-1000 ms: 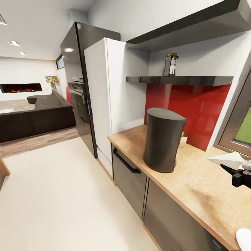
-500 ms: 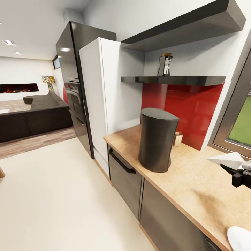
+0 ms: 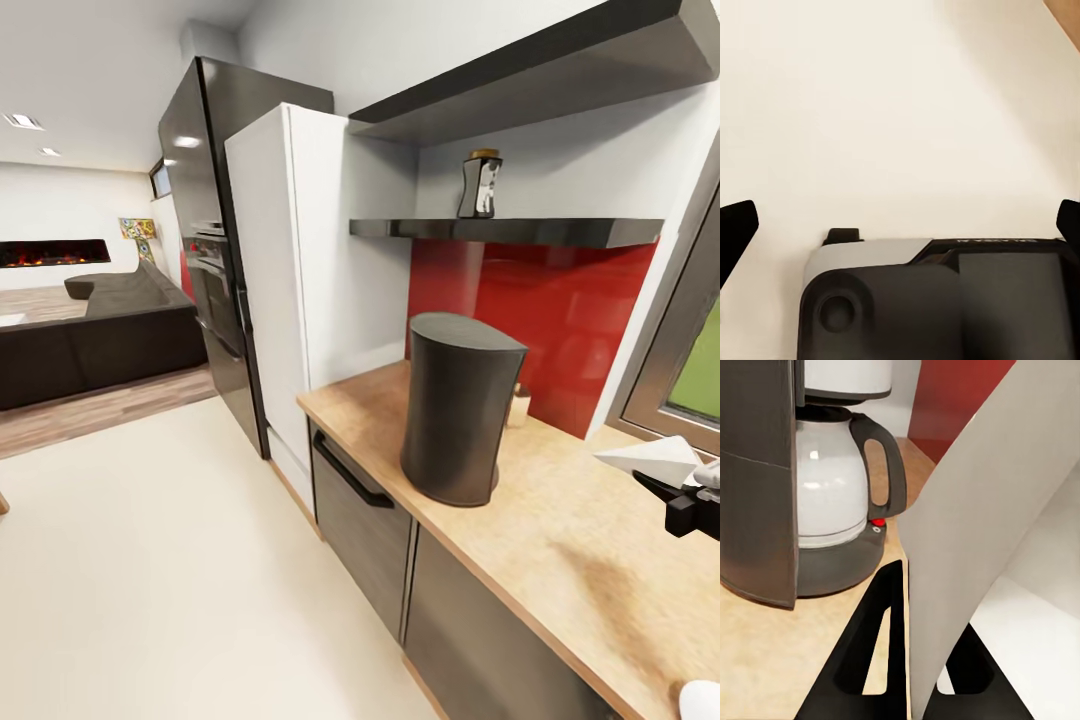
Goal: Set up a coffee station on the kitchen countertop: keep the coffee maker on the countertop, move the bottle of coffee from the kitchen shelf to the counter next to the coffee maker, place a paper coffee filter on top of the coffee maker, put the saucer next to the coffee maker with the coffee cup on the saucer, and place the electric kettle next to the coffee maker.
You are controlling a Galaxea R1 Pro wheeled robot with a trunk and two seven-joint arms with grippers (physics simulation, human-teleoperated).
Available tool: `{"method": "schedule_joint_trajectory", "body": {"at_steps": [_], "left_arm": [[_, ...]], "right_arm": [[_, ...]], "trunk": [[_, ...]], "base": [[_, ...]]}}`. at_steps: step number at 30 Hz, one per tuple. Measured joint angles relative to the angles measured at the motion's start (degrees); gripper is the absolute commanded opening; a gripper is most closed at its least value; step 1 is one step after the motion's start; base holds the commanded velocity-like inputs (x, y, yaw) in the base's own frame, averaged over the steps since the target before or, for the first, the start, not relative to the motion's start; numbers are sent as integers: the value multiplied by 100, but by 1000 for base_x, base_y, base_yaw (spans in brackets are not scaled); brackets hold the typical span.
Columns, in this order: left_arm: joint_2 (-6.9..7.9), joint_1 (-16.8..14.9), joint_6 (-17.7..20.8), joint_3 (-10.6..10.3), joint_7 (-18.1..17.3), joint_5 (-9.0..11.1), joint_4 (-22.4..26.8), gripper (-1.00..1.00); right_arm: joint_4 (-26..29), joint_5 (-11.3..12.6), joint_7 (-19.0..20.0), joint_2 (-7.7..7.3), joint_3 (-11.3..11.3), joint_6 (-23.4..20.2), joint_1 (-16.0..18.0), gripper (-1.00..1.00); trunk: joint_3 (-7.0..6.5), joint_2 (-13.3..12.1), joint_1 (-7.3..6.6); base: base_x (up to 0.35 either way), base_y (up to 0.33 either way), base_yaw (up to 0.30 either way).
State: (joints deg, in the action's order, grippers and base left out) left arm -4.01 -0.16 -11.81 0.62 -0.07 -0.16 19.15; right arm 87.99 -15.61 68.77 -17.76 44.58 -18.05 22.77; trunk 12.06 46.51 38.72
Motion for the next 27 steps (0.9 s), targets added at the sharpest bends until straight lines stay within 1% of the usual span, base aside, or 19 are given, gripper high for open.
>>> {"method": "schedule_joint_trajectory", "body": {"at_steps": [10,12,13,14,16,17,18,19,20,21,22,23,24,25,26,27], "left_arm": [[7,0,0,2,-1,0,0,100],[13,0,0,3,-1,0,6,100],[17,0,0,5,-1,2,7,100],[20,0,0,8,-1,5,10,100],[22,0,0,8,-1,6,9,100],[22,0,0,9,-1,7,9,100],[20,0,0,9,-1,7,9,100],[19,-1,0,9,-1,7,9,100],[18,-1,0,9,-1,7,9,100],[18,-1,0,8,-1,8,8,100],[17,-1,0,7,-1,8,9,100],[17,-2,0,5,-1,8,8,100],[16,-1,0,4,-1,8,8,100],[16,-1,0,4,-1,8,8,100],[16,-1,0,3,-1,8,8,100],[16,-1,0,2,-1,8,8,100]], "right_arm": [[1,-9,-1,-16,6,-1,0,-100],[1,-15,-5,-33,8,-93,0,-100],[1,-24,-6,-73,9,-243,2,-100],[1,-30,-11,-211,-14,-625,21,-100],[1,-29,-14,-361,-44,-946,48,-100],[1,-28,-16,-529,-86,-1220,111,-100],[1,-26,-16,-635,-116,-1355,163,-100],[0,-23,-16,-848,-208,-1614,303,-100],[-1,-22,-16,-973,-282,-1773,390,-100],[-3,-18,-21,-1206,-482,-2115,563,-100],[-4,-16,-23,-1335,-613,-2311,656,-100],[-4,-21,-31,-1572,-896,-2661,826,-100],[-4,-78,-41,-1898,-1350,-3094,1110,-100],[-6,-116,-45,-1999,-1506,-3224,1230,-100],[-15,-196,-47,-2134,-1770,-3417,1450,-100],[-22,-304,-48,-2223,-2010,-3574,1670,-100]], "trunk": [[0,0,1],[0,0,1],[0,0,1],[0,0,0],[0,0,0],[0,0,0],[0,0,0],[-1,0,0],[-1,0,0],[-1,0,0],[-1,0,0],[-1,0,0],[-1,0,0],[-1,0,1],[-1,0,1],[-1,0,1]], "base": [[12,18,0],[0,0,0],[0,0,0],[0,0,0],[0,0,0],[0,0,0],[0,0,0],[0,0,0],[0,0,0],[0,0,0],[0,0,0],[0,0,0],[0,0,0],[0,0,0],[0,0,0],[0,0,0]]}}
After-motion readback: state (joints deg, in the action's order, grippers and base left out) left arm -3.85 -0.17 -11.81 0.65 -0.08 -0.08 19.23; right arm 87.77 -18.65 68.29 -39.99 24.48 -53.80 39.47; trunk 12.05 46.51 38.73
